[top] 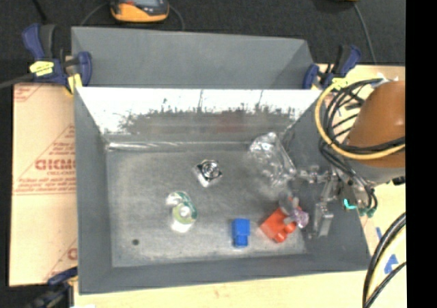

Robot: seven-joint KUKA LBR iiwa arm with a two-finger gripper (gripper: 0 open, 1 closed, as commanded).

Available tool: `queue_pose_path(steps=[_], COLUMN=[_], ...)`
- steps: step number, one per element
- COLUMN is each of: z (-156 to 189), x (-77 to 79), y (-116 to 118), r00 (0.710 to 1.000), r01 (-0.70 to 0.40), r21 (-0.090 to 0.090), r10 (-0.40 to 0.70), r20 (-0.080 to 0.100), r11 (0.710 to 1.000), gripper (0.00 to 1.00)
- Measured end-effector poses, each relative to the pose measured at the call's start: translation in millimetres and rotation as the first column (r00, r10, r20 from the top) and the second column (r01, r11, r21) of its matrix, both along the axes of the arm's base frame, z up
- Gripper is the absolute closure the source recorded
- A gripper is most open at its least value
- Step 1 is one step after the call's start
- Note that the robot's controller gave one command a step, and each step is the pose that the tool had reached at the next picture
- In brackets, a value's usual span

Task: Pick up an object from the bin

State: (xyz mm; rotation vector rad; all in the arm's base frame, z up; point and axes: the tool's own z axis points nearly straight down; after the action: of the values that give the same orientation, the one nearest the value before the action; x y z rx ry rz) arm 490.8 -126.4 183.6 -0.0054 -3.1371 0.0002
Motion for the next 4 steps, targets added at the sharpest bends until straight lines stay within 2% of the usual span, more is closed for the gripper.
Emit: queue_pose_path(steps=[1,2,3,4], z=[-99.4,-99.3,-101.2,-101.4], x=[22.3,23.8,22.4,22.2], y=[-12.4,-12.5,-11.2,-11.1], r00=[0.988,0.989,0.989,0.989], r01=[0.154,0.15,0.148,0.147], r21=[-0.002,-0.003,-0.001,-0.001], r10=[-0.154,-0.15,-0.148,-0.147], r20=[0.011,0.013,0.008,0.008], r11=[0.988,0.989,0.989,0.989], gripper=[0.0,1.0,0.0,1.0])
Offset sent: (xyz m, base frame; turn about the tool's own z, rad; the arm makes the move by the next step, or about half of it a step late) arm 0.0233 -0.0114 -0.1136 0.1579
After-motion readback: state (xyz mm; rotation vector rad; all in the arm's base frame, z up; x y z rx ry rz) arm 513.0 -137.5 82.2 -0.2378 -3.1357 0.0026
